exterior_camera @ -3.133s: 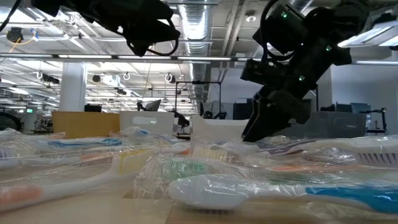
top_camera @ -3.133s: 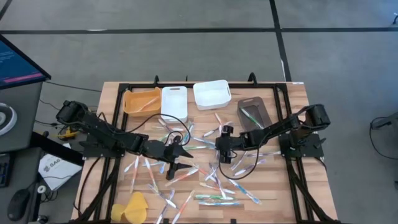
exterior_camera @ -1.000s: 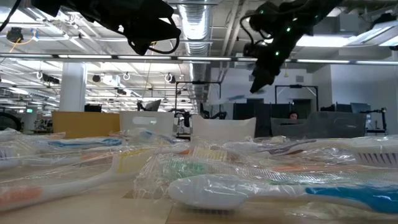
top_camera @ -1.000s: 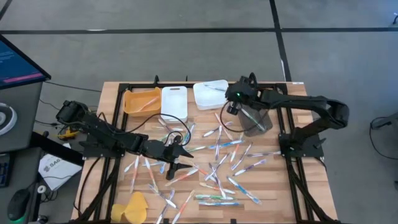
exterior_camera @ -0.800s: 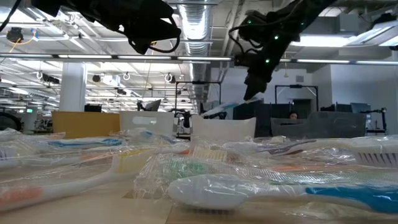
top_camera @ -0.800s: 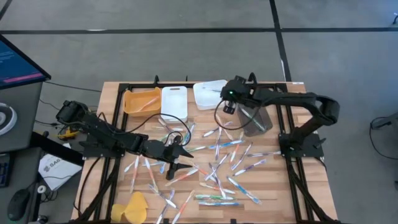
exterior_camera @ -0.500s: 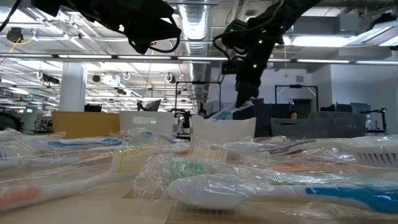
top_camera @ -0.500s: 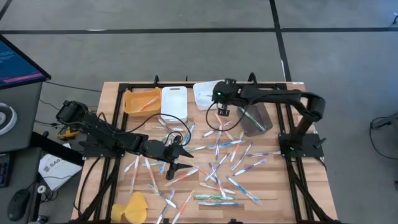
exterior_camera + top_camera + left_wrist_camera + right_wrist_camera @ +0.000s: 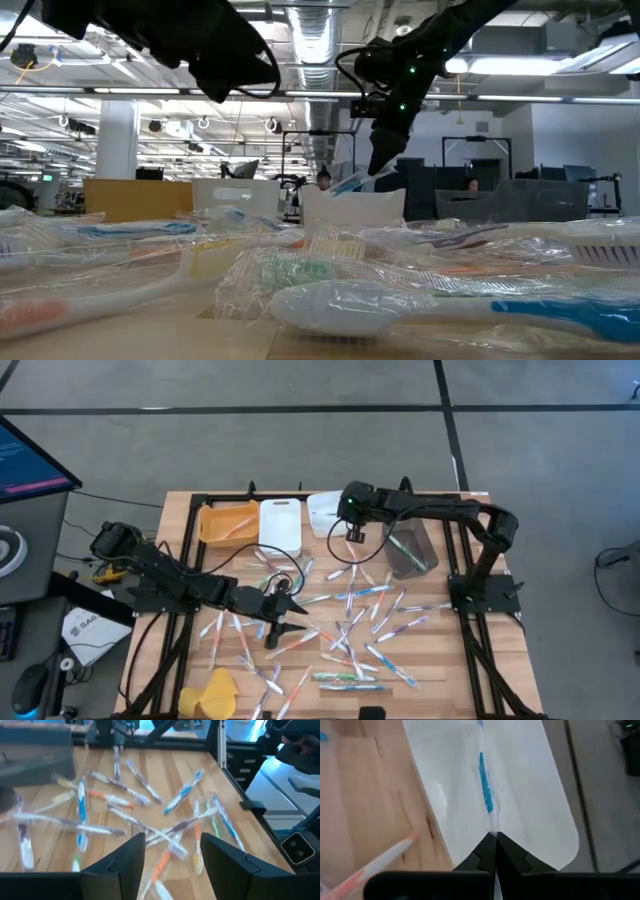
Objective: Pick & Place Toothbrushes
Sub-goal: Put the blue toothbrush into the right white bin
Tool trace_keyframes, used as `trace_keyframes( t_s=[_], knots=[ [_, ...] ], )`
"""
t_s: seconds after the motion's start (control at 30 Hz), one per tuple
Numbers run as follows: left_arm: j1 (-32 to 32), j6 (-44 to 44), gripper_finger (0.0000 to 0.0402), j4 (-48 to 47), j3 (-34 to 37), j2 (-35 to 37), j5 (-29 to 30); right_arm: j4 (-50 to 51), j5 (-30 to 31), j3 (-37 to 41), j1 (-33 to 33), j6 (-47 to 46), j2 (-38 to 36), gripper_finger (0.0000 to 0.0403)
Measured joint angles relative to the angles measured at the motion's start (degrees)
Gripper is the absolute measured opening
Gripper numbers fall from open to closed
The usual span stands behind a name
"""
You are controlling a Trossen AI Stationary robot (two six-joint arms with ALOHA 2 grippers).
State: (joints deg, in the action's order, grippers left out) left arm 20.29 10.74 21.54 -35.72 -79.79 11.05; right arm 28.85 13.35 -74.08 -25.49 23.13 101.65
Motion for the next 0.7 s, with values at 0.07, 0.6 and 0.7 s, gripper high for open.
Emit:
trace_keyframes(
  t_s=[0.07, 0.6, 0.7],
  knots=[
    [0.00, 0.49, 0.0186, 0.57, 0.80, 0.00, 0.02, -0.46, -1.66, 0.00, -0.61, -0.09, 0.00, 0.0000],
    [0.00, 0.66, 0.0186, 1.88, 1.06, 0.00, 0.02, -1.47, -4.55, 0.00, -2.93, -2.53, 0.00, 0.0000],
    [0.00, 0.60, 0.0186, 2.03, 1.06, 0.00, 0.02, -1.45, -4.55, 0.00, -3.65, -3.13, 0.00, 0.0000]
  ],
)
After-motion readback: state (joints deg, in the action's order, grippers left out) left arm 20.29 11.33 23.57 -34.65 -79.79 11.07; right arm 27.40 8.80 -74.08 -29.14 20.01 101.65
